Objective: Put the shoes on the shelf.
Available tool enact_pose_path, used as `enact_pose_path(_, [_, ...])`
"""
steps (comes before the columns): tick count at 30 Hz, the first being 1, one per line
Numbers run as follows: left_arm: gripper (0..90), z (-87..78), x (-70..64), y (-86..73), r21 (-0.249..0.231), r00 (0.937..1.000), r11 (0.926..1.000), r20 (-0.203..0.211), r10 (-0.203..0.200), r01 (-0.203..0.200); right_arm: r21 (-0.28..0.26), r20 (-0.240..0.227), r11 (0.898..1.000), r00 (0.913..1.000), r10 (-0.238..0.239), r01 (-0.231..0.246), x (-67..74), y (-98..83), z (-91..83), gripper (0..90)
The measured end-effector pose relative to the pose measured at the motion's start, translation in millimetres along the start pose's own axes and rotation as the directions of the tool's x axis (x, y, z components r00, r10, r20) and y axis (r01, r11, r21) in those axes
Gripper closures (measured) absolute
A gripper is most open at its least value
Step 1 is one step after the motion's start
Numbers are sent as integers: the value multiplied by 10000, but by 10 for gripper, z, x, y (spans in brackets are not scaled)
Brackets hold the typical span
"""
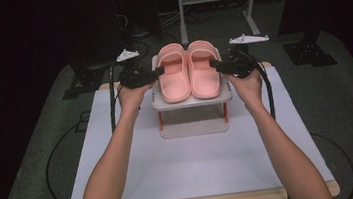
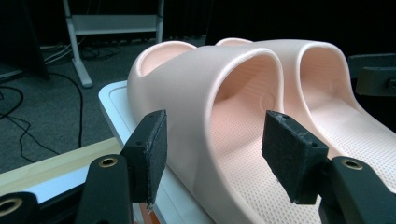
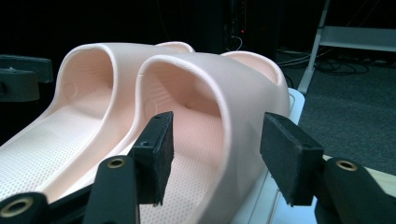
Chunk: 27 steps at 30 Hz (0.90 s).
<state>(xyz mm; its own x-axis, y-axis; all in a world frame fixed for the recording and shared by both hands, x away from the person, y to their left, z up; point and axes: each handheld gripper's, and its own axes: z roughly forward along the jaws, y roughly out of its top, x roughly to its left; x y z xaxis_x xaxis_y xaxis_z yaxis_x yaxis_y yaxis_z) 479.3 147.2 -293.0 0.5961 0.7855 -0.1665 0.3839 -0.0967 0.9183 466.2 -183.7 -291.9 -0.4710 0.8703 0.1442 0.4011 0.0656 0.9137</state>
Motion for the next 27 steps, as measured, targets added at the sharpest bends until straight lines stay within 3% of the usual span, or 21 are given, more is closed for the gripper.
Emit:
enact_pose_path(17, [383,-123,-43,-95,-126,9999,9999,145,72,-71,-55,-140,10000,9999,23,-24,23,-126,-103,416])
enact_pose_path(27, [372,-192,-86,-153,-157,9990,9993,278,354,-350,-60,-195,9999,9998,101,-102,-23,-190,-199,394])
